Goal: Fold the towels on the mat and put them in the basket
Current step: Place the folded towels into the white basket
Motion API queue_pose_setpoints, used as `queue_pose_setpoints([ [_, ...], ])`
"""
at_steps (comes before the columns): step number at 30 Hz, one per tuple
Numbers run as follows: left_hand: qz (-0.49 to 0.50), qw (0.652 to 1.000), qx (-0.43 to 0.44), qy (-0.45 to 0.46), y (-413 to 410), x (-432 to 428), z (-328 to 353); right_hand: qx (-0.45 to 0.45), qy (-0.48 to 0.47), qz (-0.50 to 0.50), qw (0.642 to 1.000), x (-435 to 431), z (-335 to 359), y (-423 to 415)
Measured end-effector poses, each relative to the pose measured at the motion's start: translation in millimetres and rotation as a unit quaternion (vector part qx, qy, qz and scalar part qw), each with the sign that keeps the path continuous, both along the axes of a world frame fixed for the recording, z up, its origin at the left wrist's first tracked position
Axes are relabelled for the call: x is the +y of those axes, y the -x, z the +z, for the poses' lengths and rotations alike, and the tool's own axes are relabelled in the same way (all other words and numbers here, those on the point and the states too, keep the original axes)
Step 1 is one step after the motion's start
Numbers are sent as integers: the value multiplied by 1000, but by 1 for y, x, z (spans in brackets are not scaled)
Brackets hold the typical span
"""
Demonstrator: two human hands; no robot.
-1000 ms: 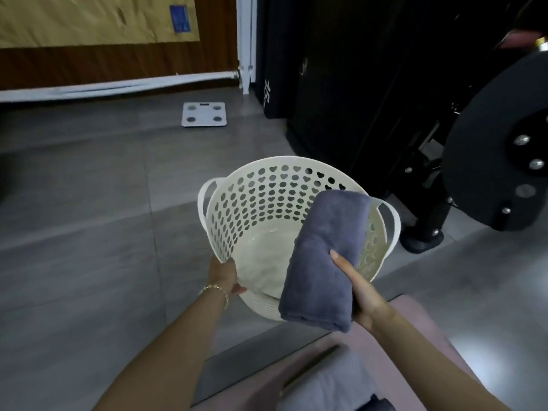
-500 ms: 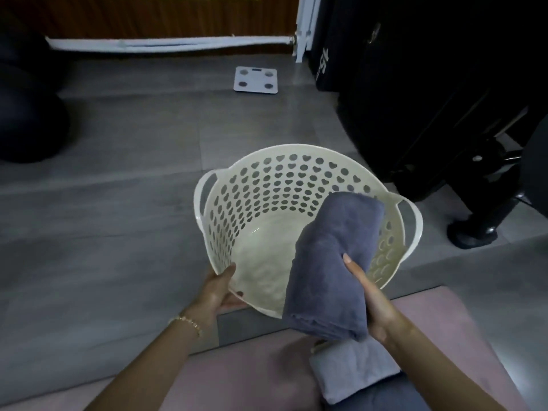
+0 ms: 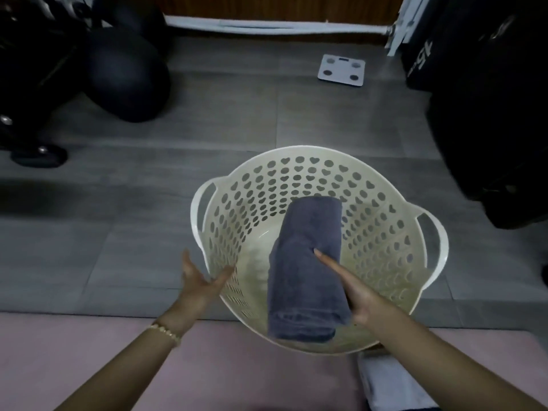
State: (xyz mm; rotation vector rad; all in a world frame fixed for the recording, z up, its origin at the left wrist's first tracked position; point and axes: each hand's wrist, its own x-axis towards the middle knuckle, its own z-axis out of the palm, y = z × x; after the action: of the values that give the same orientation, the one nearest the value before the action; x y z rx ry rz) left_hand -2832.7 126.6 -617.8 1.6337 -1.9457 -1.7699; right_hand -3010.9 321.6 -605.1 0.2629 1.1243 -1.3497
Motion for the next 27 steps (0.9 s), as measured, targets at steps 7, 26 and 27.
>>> queue_pose_setpoints([
  [7,-191,853,-49,484,59,-61,2,190,-74,19,979,-87,-56,53],
  [26,-107,818,-32,564,65,-58,-29,398,-178,41,899,-136,-248,19],
  [27,-109,820,-36,560,67,-57,-29,507,-202,96,833,-138,-238,22],
])
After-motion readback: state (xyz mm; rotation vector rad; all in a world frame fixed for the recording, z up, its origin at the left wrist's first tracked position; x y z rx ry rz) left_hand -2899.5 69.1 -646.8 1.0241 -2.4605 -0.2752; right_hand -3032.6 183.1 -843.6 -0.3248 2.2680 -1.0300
